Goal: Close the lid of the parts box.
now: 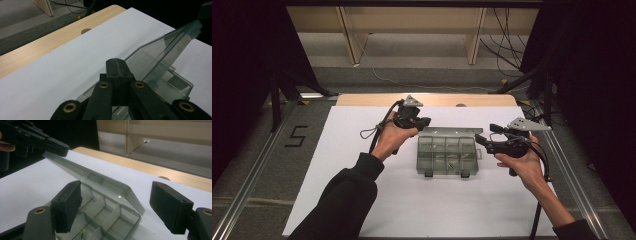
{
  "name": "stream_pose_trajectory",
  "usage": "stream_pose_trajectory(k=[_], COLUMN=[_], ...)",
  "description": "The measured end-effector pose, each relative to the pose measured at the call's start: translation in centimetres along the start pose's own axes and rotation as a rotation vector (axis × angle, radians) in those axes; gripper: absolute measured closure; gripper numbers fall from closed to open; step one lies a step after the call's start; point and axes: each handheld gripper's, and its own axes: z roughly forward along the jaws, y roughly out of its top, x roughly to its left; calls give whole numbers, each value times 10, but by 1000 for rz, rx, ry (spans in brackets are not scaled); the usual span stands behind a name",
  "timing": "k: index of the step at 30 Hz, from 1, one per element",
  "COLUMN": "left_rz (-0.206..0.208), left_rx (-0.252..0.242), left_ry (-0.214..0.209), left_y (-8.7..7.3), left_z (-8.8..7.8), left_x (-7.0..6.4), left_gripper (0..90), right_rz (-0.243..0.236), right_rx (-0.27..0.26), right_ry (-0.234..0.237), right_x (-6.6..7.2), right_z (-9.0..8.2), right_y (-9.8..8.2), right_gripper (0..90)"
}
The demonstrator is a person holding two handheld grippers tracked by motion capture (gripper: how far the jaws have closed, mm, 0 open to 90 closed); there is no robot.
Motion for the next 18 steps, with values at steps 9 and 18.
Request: stream_pose_trajectory(k=[9,18], left_rz=[7,27], left_rx=[-19,-2], left_ry=[-18,-26], left_y=[-20,-40], left_z=[-5,-4], left_x=[-12,-21], left_gripper=[894,894], right_rz=[-28,-49], right_rx=[9,65], right_ry=[42,69], right_x=[11,14], right_z=[0,6], right_y=[-1,-12], right_gripper=[255,331])
